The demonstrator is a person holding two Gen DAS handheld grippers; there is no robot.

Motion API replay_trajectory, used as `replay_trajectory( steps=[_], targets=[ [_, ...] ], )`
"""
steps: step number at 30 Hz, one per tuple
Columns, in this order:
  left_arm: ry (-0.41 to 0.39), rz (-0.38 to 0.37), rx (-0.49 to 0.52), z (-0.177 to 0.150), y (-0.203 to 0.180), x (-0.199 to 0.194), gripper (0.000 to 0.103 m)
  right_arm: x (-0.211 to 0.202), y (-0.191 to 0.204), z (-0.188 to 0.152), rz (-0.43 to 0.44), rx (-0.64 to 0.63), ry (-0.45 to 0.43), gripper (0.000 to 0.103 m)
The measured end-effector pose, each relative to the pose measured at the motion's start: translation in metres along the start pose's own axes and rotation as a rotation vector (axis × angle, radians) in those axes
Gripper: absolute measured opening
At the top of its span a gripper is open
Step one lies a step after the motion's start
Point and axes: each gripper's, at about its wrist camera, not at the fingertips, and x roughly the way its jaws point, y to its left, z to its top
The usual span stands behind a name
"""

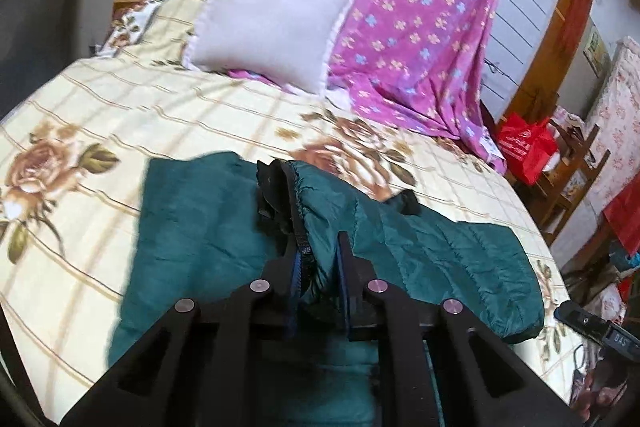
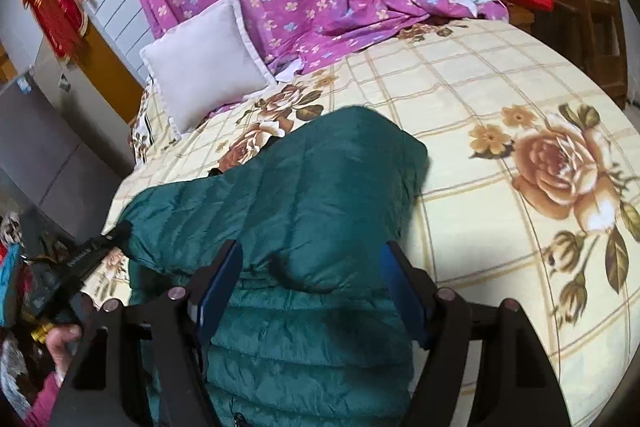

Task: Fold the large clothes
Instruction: 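Grasp the jacket's collar edge with the left gripper and fold it toward the hem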

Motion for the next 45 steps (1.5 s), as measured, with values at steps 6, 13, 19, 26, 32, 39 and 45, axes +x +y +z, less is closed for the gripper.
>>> replay_trajectory(
  steps=[6,13,19,26,32,39,45],
  targets=[
    [-0.006,0.046,-0.033,-0.003,0.041,-0.003,0.000,0.029,0.027,0.007,-0.021,-0.074,0.009,0.074],
    [0.042,0.077,-0.037,-0.020,0.056,0.014,0.000,0.095,0.059,0.002,-0.119,-0.189,0.085,0.074],
    [0.065,0.071,-0.056,-0.018,0.060,0.011,0.013,0.130,0.067,-0.007,-0.226,-0.266,0.121,0.074],
    [-0.009,0.063,-0.074,-0.005,0.060,-0.012,0.028,0.091,0.073,0.004,-0.166,-0.228,0.066,0.074],
    [0.025,0.119,-0.042,-0.005,0.044,0.014,0.030,0.093,0.085,0.016,-0.172,-0.237,0.042,0.074],
    [0.113,0.216,0.014,-0.013,0.046,0.060,0.030,0.138,0.081,0.034,-0.286,-0.276,0.068,0.074],
    [0.127,0.241,0.098,-0.021,0.038,0.073,0.030,0.163,0.071,0.025,-0.328,-0.293,0.088,0.075]
  ],
)
